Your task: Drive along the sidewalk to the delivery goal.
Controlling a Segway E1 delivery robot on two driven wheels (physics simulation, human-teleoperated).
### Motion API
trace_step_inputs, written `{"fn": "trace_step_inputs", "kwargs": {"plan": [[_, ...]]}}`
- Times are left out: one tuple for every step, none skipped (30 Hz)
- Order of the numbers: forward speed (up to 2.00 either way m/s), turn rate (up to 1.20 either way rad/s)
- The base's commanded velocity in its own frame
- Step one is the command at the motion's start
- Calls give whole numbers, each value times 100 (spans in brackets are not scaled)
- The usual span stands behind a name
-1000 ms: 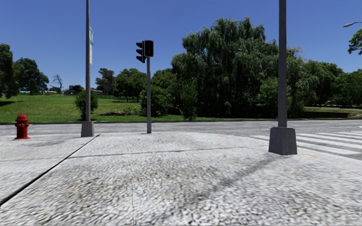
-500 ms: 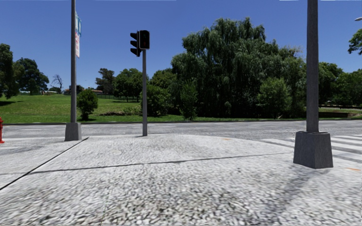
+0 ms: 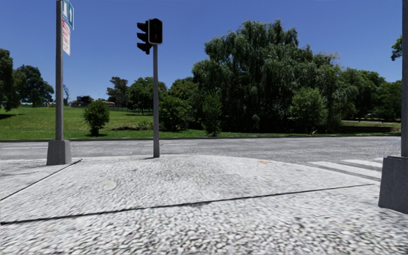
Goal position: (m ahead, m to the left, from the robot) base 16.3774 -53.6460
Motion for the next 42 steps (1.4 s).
{"fn": "trace_step_inputs", "kwargs": {"plan": [[154,-24],[153,-25],[153,-26],[153,-26],[152,-27],[152,-27],[152,-28],[152,-28],[152,-28],[152,-28],[152,-28],[152,-28],[152,-28],[152,-28],[152,-28],[152,-28],[152,-28],[152,-28],[152,-29],[152,-32],[152,-32],[152,-34],[152,-37],[152,-37],[152,-45],[152,-50],[152,-52],[152,-52],[152,-52],[152,-53],[152,-53],[152,-54],[152,-54],[152,-55],[152,-56],[152,-59],[152,-59],[152,-62],[152,-65],[152,-67],[152,-67],[152,-67]]}}
